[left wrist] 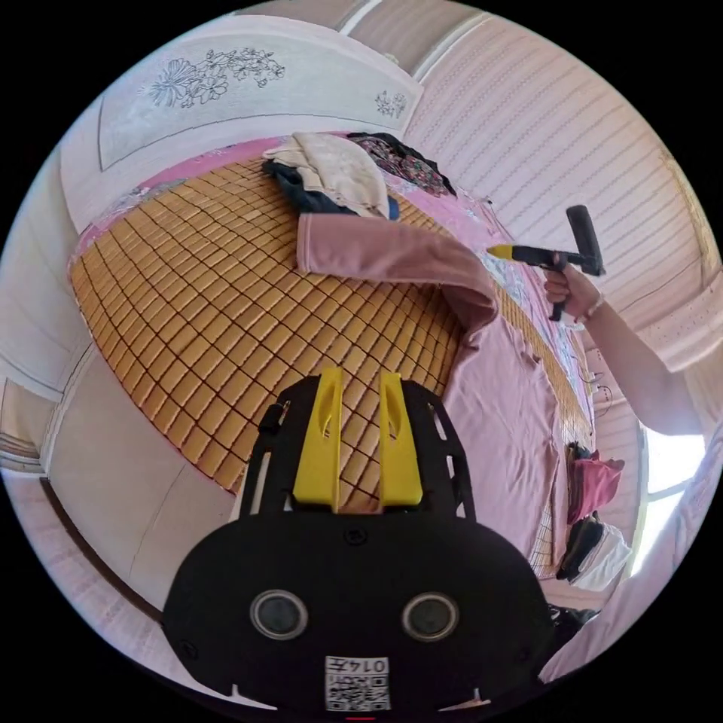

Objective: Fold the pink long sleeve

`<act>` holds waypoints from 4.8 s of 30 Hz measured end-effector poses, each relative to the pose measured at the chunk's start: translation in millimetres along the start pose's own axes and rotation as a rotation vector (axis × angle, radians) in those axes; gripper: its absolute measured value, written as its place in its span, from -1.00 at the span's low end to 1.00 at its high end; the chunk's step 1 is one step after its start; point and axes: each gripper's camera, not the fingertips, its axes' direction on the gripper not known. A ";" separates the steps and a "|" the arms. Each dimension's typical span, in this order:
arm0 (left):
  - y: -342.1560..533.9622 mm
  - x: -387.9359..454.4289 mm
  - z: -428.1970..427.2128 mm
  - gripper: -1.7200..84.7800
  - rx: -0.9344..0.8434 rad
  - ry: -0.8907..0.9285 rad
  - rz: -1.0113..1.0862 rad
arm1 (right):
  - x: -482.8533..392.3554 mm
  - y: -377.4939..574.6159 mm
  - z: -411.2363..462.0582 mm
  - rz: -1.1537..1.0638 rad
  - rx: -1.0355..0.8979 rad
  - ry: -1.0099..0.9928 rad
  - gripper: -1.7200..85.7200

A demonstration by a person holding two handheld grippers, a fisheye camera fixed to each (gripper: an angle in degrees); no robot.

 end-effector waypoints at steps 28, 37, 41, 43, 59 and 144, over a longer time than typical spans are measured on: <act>-164.1 -136.8 65.3 -0.82 -0.048 -0.222 -0.219 | -101.9 194.5 76.1 0.465 -0.121 0.279 -0.75; -75.4 -7.8 26.5 -0.97 -0.225 -0.047 0.286 | -201.7 348.5 80.3 0.788 -0.351 0.433 -0.81; -4.0 64.5 52.1 -0.98 -0.433 0.116 0.391 | -236.0 393.8 96.8 0.865 -0.415 0.437 -0.87; 17.2 85.4 62.1 -0.98 -0.470 0.080 0.455 | -240.9 403.5 105.7 0.887 -0.408 0.397 -0.90; 72.9 117.9 102.6 -0.98 -0.596 -0.177 0.909 | -273.0 456.0 144.1 0.896 -0.452 0.334 -0.96; -12.3 -132.0 58.6 -0.75 0.370 -0.020 -0.034 | -503.8 293.5 210.9 0.399 0.023 0.963 -0.81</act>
